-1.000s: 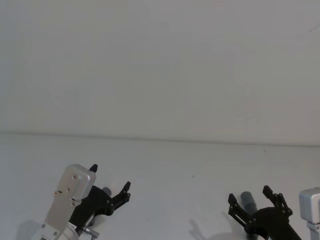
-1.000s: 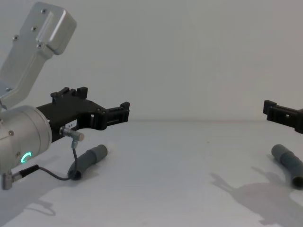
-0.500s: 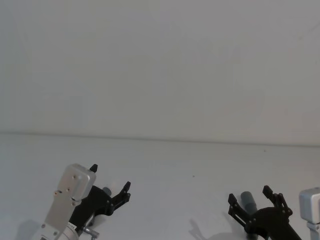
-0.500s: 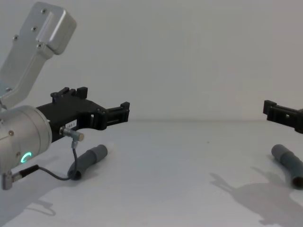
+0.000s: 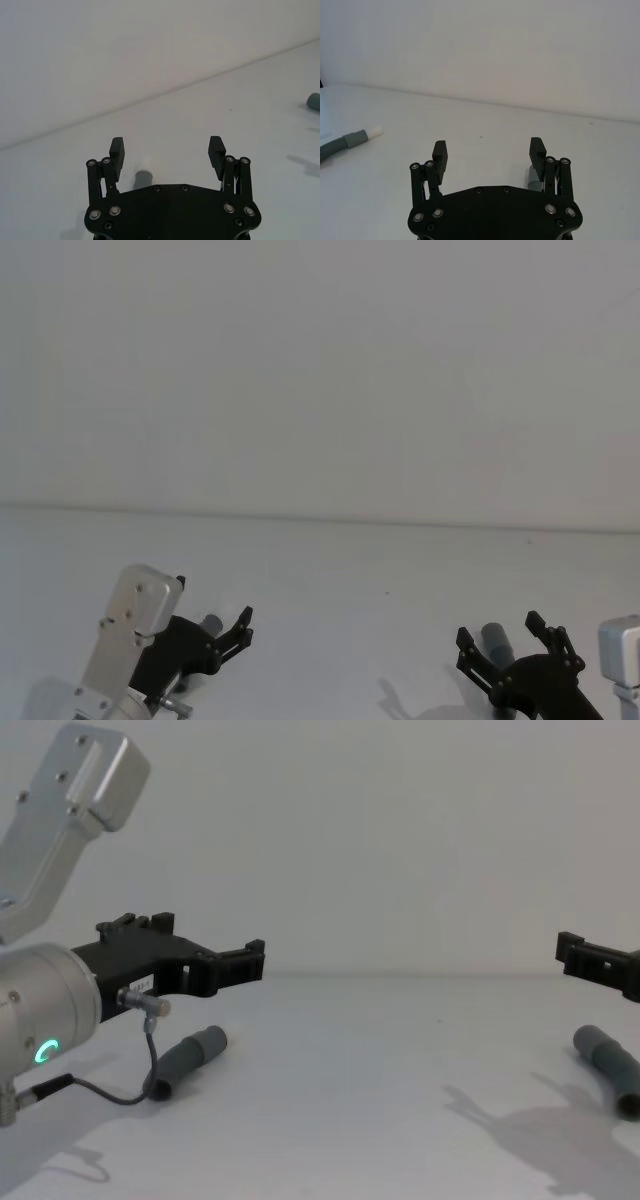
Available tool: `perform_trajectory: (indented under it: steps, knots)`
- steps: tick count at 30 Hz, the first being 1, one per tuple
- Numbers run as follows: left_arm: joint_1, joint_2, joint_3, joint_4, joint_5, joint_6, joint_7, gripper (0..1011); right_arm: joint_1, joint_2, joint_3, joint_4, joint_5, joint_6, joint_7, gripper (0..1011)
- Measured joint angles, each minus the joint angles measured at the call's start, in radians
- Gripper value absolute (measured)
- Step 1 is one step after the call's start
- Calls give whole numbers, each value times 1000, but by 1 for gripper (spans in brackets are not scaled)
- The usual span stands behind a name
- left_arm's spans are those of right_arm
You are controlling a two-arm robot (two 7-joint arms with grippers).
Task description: Use both hands to pick up one end of the pipe from the table, align the ends, and insert them.
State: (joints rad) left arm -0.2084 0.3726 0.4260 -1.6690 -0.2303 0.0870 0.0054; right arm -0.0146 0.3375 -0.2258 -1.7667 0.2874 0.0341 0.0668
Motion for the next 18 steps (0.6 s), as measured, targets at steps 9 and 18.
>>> perform_trajectory:
  steps: [9,18]
  knots:
    - [37,-3,-47,-79,-34,156,51,1001,0,0,0,0,0,0,0,1000]
    - [48,16,-80,-131,-51,278,67,1001,0,0,0,0,0,0,0,1000]
